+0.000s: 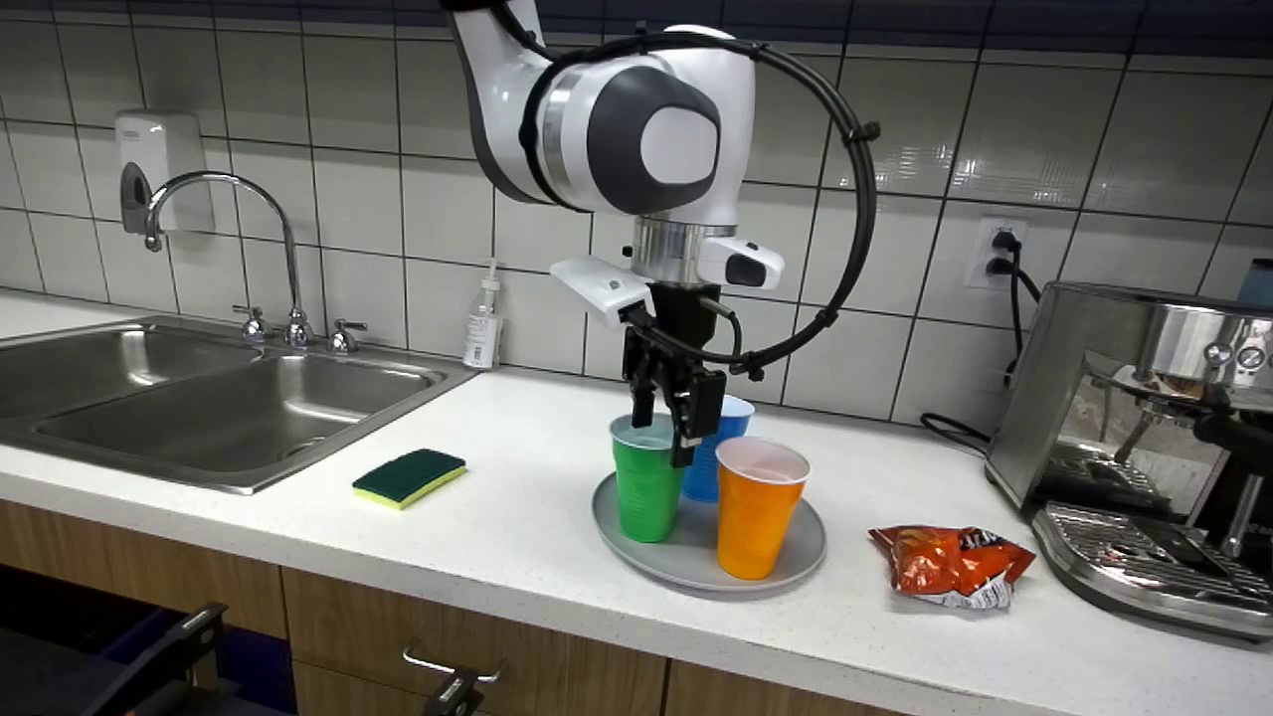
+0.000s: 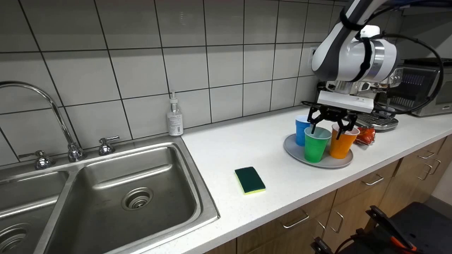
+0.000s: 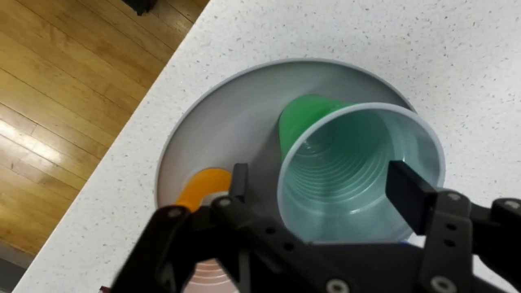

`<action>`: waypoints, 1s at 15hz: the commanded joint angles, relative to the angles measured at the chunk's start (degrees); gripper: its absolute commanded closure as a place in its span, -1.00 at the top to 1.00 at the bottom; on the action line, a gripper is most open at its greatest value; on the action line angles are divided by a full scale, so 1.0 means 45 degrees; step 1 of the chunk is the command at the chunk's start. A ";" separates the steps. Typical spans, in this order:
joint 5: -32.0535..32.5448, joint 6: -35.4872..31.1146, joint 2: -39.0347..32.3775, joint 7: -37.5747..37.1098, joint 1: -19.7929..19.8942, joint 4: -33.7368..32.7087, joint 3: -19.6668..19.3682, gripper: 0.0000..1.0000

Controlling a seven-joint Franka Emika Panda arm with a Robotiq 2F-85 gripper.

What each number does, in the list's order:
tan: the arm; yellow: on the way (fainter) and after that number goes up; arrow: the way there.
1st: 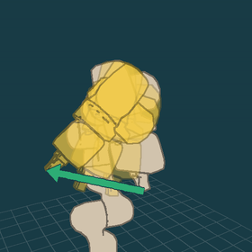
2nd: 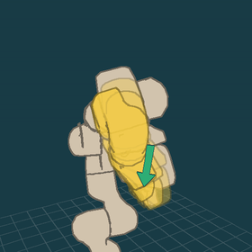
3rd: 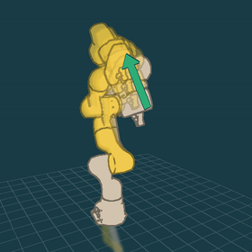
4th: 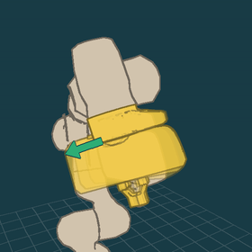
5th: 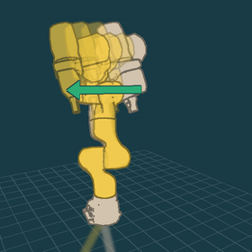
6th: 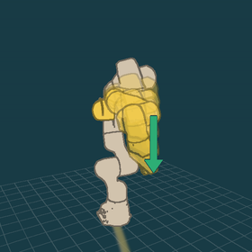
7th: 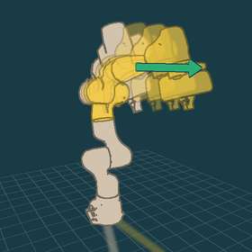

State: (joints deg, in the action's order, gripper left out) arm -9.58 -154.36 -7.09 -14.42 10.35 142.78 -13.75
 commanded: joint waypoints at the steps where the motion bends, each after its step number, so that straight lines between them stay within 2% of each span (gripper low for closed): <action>1: 0.0465 0.0068 0.0502 -0.0317 -0.0058 0.0194 0.0043 1.00; 8: 0.0478 0.0075 0.2095 0.0280 -0.0155 0.0836 0.0338 1.00; 15: 0.0480 -0.0274 0.4196 0.3378 -0.0429 0.2351 0.0728 1.00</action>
State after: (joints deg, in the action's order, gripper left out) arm -8.22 -154.74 5.63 -4.54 8.65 148.82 -11.04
